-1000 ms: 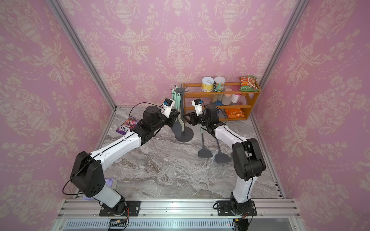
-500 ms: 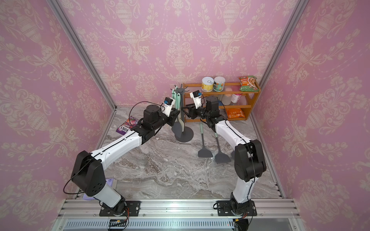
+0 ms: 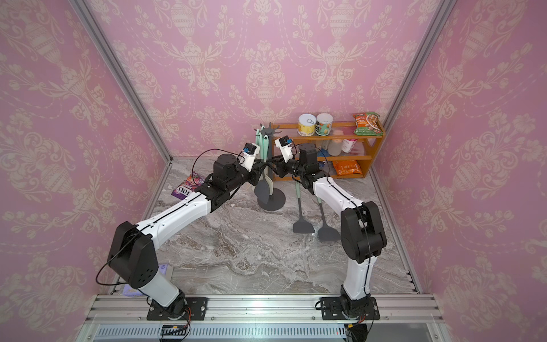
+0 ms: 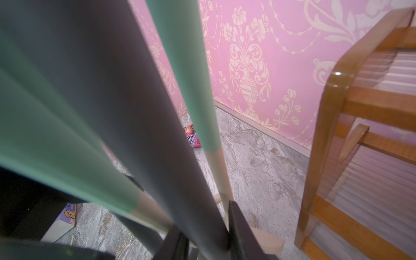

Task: Take the spatula off the kitchen utensil rack
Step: Take off the spatula from the rack.

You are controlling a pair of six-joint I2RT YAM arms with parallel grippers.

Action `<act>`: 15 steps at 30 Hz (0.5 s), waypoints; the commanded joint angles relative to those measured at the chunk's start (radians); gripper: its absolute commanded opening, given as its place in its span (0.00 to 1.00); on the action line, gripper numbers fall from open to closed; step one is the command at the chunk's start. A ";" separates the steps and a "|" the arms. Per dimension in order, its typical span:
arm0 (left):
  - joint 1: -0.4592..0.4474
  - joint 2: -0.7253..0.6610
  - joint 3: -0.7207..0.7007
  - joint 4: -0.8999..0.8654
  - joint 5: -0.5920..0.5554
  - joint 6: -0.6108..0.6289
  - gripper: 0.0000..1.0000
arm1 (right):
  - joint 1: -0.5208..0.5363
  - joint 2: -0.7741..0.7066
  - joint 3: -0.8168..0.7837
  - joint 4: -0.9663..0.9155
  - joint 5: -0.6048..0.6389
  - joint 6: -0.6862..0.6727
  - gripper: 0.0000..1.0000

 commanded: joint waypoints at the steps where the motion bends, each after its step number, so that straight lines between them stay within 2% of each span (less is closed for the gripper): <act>1: 0.011 0.013 0.030 -0.023 0.001 0.010 0.33 | 0.005 0.006 0.001 0.044 -0.034 0.040 0.18; 15: 0.015 -0.024 -0.033 0.028 -0.047 0.005 0.34 | 0.017 -0.026 -0.039 0.036 -0.053 -0.003 0.00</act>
